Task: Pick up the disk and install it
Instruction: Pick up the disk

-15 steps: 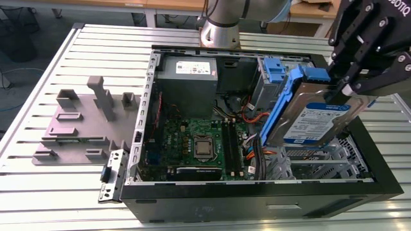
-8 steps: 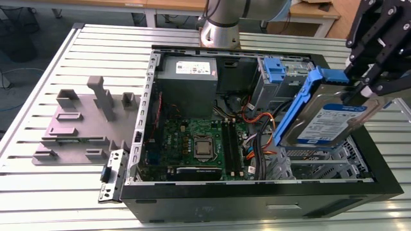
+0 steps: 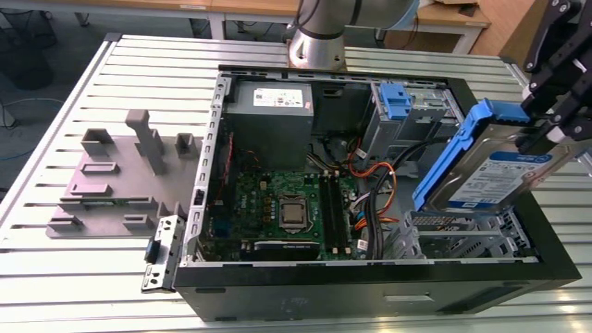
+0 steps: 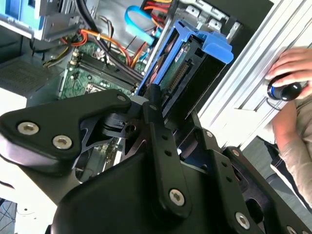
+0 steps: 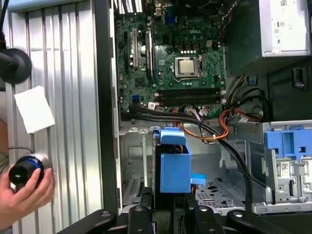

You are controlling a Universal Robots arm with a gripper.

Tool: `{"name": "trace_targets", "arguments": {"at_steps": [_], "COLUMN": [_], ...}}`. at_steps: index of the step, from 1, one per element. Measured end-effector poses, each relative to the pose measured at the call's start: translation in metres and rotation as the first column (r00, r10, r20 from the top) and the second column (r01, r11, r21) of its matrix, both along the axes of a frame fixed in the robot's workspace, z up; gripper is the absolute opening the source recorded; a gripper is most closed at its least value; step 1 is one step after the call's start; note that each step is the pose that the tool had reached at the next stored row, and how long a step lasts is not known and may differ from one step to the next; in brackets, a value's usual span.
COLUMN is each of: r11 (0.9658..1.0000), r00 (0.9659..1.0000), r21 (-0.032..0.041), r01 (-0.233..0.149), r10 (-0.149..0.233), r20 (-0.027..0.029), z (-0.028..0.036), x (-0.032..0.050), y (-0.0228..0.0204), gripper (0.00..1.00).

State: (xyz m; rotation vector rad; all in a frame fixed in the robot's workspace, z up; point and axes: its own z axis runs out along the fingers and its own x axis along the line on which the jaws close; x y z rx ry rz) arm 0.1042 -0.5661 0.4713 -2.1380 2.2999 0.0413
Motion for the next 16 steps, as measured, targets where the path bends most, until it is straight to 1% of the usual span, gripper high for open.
{"name": "trace_targets", "arguments": {"at_steps": [1,4,8,12,16], "r11": [1.0000,1.0000,0.9999,0.9998,0.9998], "r00": [1.0000,1.0000,0.9999,0.9998,0.9998], "r21": [0.0001,-0.0002,0.0001,0.0001,-0.0001], "r01": [0.000,0.000,-0.011,-0.018,-0.018], "r10": [0.000,0.000,0.011,0.018,0.018], "r20": [0.0000,0.0000,0.0001,0.0001,0.0000], "z": [-0.0003,-0.0005,-0.0036,-0.0079,-0.0085], "x": [0.0019,0.0039,0.0059,0.0062,0.0062], "y": [0.0000,0.0000,-0.0002,-0.0015,-0.0015], "gripper": [0.35,0.35,0.35,0.35,0.35]}}
